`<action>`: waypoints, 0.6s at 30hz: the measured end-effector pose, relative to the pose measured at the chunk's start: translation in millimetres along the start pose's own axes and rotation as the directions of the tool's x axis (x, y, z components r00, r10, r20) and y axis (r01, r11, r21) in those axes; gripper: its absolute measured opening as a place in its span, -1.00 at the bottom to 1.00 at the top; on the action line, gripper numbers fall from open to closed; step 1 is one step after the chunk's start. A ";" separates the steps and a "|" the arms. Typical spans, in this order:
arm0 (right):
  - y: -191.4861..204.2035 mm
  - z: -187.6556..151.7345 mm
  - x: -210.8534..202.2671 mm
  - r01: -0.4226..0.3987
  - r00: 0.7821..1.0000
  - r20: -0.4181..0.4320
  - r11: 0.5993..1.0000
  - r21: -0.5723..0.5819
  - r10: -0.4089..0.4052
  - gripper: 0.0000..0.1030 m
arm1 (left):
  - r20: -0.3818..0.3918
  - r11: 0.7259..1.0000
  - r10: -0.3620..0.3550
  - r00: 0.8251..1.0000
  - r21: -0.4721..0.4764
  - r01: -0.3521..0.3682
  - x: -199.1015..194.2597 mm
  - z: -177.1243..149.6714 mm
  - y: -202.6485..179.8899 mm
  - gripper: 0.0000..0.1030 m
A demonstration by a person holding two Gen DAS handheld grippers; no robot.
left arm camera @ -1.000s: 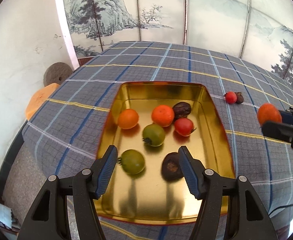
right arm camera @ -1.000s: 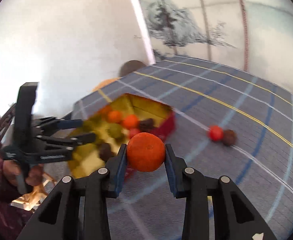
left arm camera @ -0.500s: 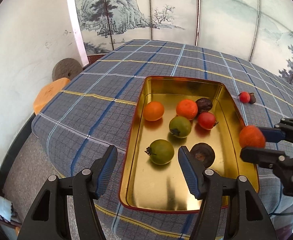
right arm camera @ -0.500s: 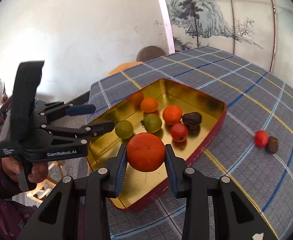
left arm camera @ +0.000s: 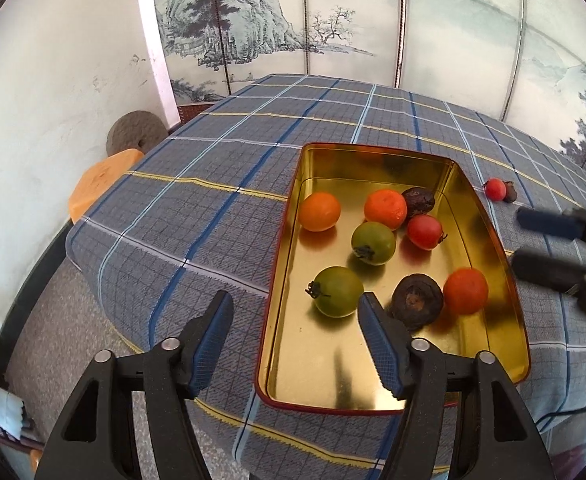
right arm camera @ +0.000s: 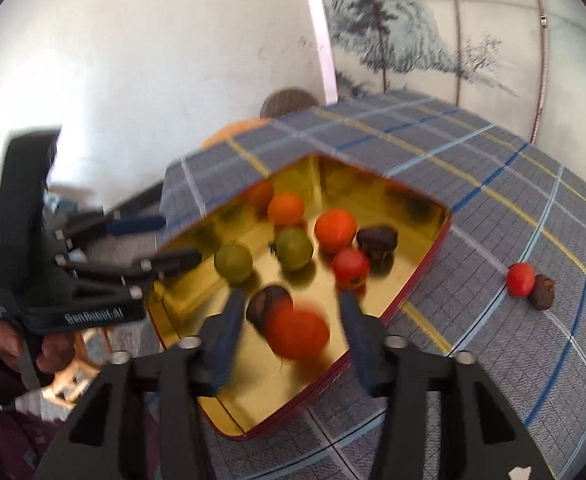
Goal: Organize fruits
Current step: 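Carry the orange into the tin and open the right gripper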
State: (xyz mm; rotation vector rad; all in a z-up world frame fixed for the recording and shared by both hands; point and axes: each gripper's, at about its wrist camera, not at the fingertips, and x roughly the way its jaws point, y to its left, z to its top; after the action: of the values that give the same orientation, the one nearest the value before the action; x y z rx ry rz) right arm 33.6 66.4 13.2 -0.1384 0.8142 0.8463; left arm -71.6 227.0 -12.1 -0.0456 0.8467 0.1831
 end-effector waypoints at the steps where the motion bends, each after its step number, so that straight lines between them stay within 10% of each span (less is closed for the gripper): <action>1: -1.9 1.2 -5.6 0.000 1.000 0.022 1.000 0.008 0.000 0.19 | 0.000 1.000 0.004 1.000 0.000 -0.004 -0.1 -0.5 0.4 0.38; 10: -60.8 -25.5 -53.3 0.203 0.974 0.073 0.972 0.120 -0.213 0.46 | 0.008 0.999 0.021 1.000 0.049 -0.021 -3.7 1.9 -10.4 0.41; 18: -160.8 -92.8 -89.0 0.520 0.854 -0.120 0.821 0.235 -0.507 0.46 | 0.037 0.978 -0.018 0.999 0.208 0.009 -10.3 25.0 -55.2 0.41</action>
State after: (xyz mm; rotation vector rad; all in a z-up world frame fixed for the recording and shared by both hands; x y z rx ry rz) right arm 59.4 -134.8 -21.9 -0.1396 0.8749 0.2179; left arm -49.9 174.1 10.4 0.1477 0.8227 0.0817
